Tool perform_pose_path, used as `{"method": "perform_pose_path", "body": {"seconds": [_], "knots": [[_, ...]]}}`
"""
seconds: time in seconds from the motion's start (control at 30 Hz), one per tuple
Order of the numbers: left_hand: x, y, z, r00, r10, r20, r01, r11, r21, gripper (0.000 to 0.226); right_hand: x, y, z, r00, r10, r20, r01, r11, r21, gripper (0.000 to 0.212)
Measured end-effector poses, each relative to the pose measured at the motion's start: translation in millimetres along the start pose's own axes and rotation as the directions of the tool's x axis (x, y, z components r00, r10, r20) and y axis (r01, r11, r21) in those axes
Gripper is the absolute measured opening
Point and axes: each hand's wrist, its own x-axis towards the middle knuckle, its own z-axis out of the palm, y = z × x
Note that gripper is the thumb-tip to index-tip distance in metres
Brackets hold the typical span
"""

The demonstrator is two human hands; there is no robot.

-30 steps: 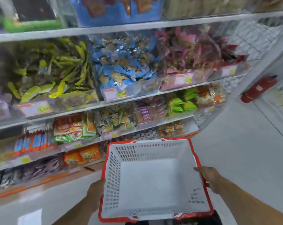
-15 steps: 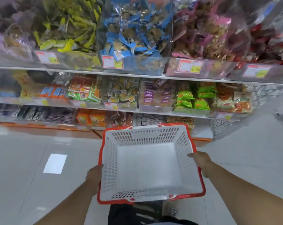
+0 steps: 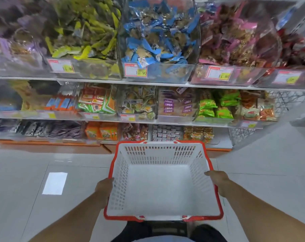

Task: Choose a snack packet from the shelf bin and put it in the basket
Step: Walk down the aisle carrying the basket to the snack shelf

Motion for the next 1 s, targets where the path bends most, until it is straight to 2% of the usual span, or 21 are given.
{"method": "perform_pose_path", "body": {"seconds": [0.13,0.27,0.43,0.5,0.6,0.7,0.83,0.9,1.0], "knots": [[27,13,10,0.999,0.039,-0.038,-0.037,0.998,0.049,0.022,33,9,14,1.000,0.010,-0.013,-0.010,0.999,-0.033,0.036],[82,5,46,0.992,0.067,-0.106,-0.052,0.989,0.138,0.022,102,25,33,0.999,0.037,-0.006,-0.038,0.994,-0.106,0.021],[177,-32,109,0.987,0.077,-0.138,-0.035,0.957,0.287,0.029,211,57,66,0.996,0.085,0.006,-0.079,0.949,-0.304,0.028],[213,-49,133,0.990,0.084,-0.113,-0.038,0.934,0.356,0.031,250,73,75,0.997,0.082,0.010,-0.071,0.911,-0.406,0.030],[263,-68,161,0.993,0.070,-0.093,-0.028,0.920,0.392,0.028,305,90,85,0.992,0.085,0.092,-0.019,0.829,-0.559,0.025],[309,-83,178,0.997,0.035,-0.071,-0.006,0.931,0.365,0.027,358,101,97,0.979,0.115,0.169,0.016,0.783,-0.622,0.027],[361,-88,196,0.998,0.032,-0.053,-0.013,0.943,0.333,0.041,405,100,112,0.949,0.210,0.233,0.014,0.714,-0.700,0.032],[383,-81,205,0.997,0.064,-0.045,-0.045,0.938,0.344,0.050,418,89,119,0.925,0.266,0.271,0.020,0.678,-0.735,0.029],[411,-73,218,0.984,0.179,-0.024,-0.148,0.875,0.461,0.052,435,72,129,0.910,0.275,0.309,0.120,0.539,-0.834,0.035]]}}
